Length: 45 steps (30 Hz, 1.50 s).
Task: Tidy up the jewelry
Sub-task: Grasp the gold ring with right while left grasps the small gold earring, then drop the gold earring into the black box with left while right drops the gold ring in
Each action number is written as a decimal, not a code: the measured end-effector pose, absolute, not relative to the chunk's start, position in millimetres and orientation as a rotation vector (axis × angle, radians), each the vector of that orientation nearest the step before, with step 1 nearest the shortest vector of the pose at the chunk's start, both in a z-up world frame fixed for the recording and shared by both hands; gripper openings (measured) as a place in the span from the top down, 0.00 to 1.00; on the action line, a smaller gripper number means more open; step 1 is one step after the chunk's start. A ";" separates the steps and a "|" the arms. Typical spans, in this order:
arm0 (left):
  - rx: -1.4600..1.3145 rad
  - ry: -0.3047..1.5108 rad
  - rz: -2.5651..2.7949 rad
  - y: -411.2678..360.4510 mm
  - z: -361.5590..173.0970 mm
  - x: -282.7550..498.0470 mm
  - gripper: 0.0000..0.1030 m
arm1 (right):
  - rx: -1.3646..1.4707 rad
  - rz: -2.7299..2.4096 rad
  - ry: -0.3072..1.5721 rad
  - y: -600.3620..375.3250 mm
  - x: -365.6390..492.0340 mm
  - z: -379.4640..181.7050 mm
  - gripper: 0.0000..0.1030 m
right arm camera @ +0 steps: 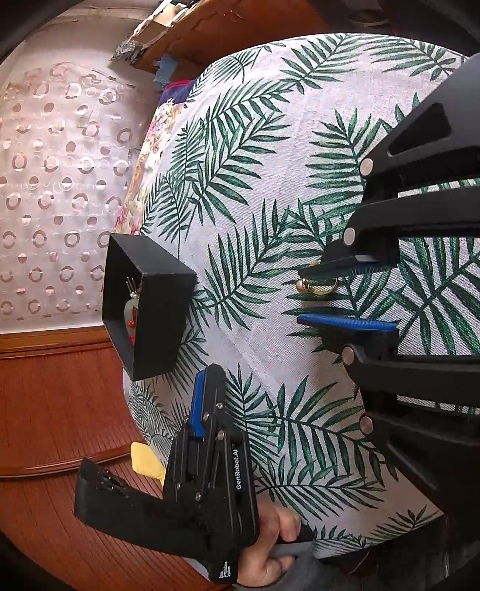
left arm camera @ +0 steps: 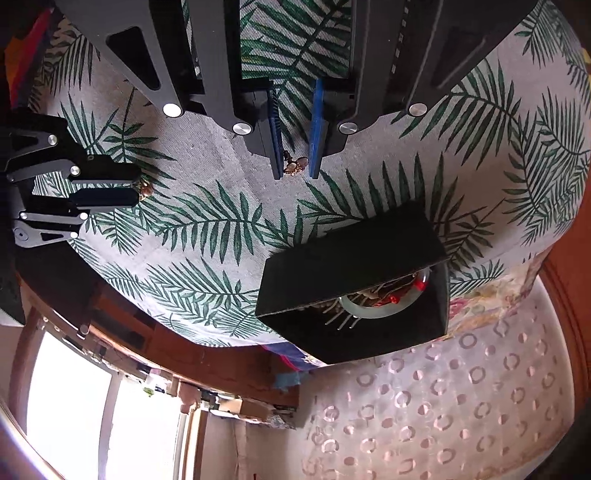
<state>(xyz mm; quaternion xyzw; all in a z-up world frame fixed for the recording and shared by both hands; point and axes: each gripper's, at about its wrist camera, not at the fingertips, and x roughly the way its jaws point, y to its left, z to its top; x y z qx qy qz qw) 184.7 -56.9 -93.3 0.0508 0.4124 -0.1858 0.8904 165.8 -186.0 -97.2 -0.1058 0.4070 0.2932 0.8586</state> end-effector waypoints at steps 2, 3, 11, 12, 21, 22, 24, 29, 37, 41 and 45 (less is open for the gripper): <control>0.100 0.855 -0.386 -55.8 -92.7 184.1 0.88 | -0.229 0.606 0.866 -184.9 167.3 -99.6 0.80; 0.096 0.854 -0.385 -54.9 -92.2 183.5 0.88 | -0.228 0.604 0.873 -184.9 168.4 -101.0 0.80; 0.084 0.832 -0.385 -52.0 -84.5 180.9 0.88 | -0.313 0.560 0.861 -176.7 172.2 -101.1 0.94; 0.082 0.827 -0.384 -50.9 -82.6 180.4 0.88 | -0.324 0.552 0.856 -176.9 172.4 -100.8 0.94; 0.073 0.776 -0.371 -45.5 -59.5 183.8 0.88 | -0.289 0.581 0.781 -180.9 179.5 -71.3 0.94; 0.070 0.767 -0.368 -44.2 -55.3 186.0 0.88 | -0.290 0.586 0.769 -179.2 181.4 -65.9 0.94; 0.067 0.755 -0.361 -41.9 -48.6 190.8 0.88 | -0.294 0.597 0.742 -172.9 188.1 -52.5 0.94; 0.049 0.727 -0.341 -32.4 -32.2 209.9 0.88 | -0.280 0.641 0.687 -155.2 212.3 -25.1 0.94; 0.036 0.711 -0.310 -23.1 -21.9 251.3 0.87 | -0.209 0.713 0.705 -129.6 276.0 -23.9 0.94; 0.026 0.724 -0.294 -19.1 -27.4 267.8 0.87 | -0.193 0.726 0.723 -121.7 295.0 -33.5 0.93; 0.009 0.721 -0.276 -13.4 -29.2 272.7 0.75 | -0.187 0.737 0.716 -118.0 300.2 -35.3 0.93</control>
